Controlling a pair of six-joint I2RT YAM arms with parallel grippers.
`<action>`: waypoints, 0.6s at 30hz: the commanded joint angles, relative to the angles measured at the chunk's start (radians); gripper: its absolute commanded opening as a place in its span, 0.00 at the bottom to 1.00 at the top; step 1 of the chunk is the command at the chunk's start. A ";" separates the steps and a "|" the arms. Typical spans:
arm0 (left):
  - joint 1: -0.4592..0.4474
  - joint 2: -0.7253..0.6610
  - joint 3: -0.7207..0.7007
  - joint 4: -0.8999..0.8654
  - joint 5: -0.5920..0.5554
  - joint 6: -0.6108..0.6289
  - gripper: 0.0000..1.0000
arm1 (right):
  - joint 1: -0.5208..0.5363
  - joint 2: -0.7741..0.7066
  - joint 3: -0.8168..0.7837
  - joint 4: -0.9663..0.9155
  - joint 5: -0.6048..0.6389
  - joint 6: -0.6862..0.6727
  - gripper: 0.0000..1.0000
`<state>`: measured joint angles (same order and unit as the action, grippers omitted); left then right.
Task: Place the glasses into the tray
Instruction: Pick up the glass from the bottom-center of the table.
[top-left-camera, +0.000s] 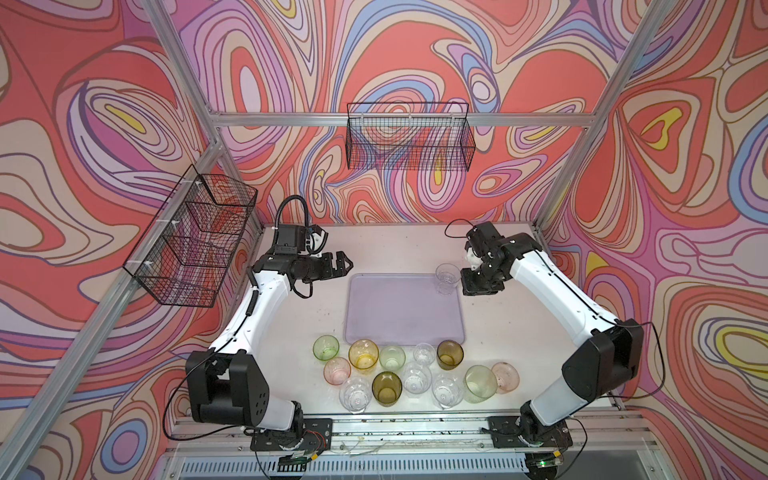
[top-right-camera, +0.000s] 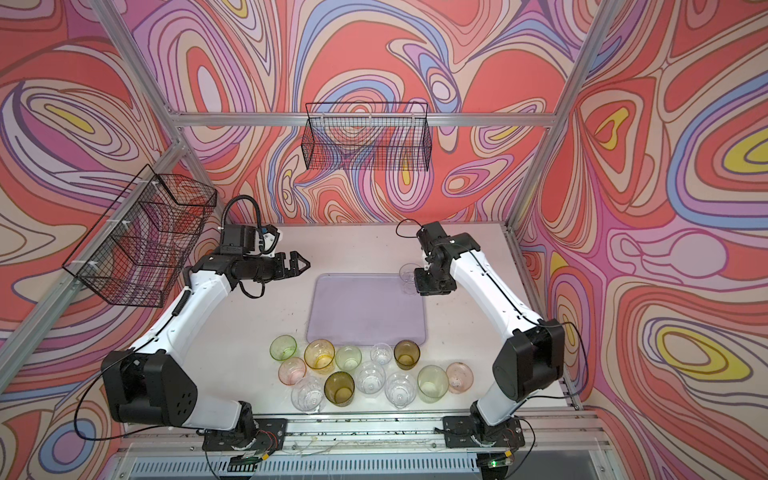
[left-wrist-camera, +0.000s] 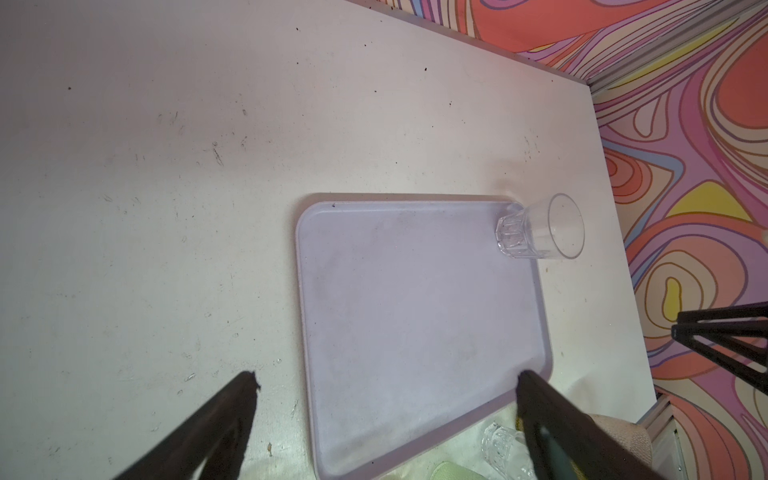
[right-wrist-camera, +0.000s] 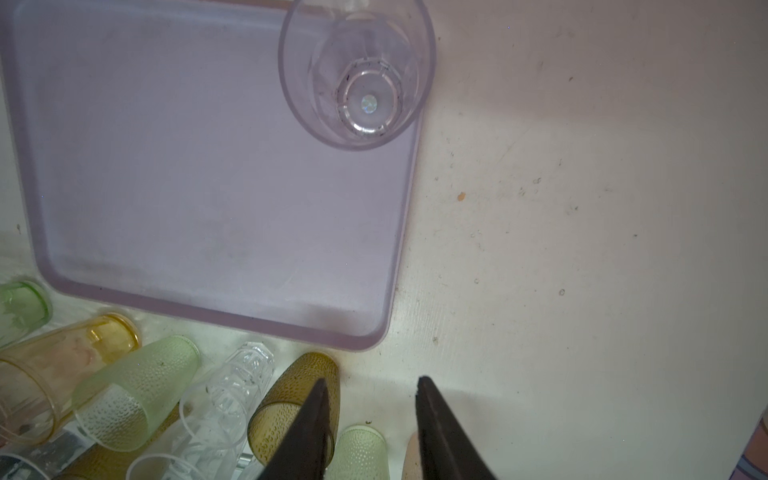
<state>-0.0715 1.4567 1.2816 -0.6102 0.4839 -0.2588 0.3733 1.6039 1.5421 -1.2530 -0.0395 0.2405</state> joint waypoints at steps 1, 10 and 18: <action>-0.002 0.008 0.035 -0.033 0.015 0.000 1.00 | 0.040 -0.060 -0.053 0.001 -0.038 -0.022 0.39; -0.002 -0.002 0.033 -0.034 0.013 0.001 1.00 | 0.137 -0.117 -0.167 0.022 -0.103 -0.021 0.42; -0.002 -0.002 0.032 -0.030 0.015 -0.003 1.00 | 0.184 -0.140 -0.258 0.038 -0.093 0.009 0.40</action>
<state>-0.0715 1.4567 1.2831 -0.6106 0.4904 -0.2596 0.5438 1.4994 1.3113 -1.2304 -0.1322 0.2314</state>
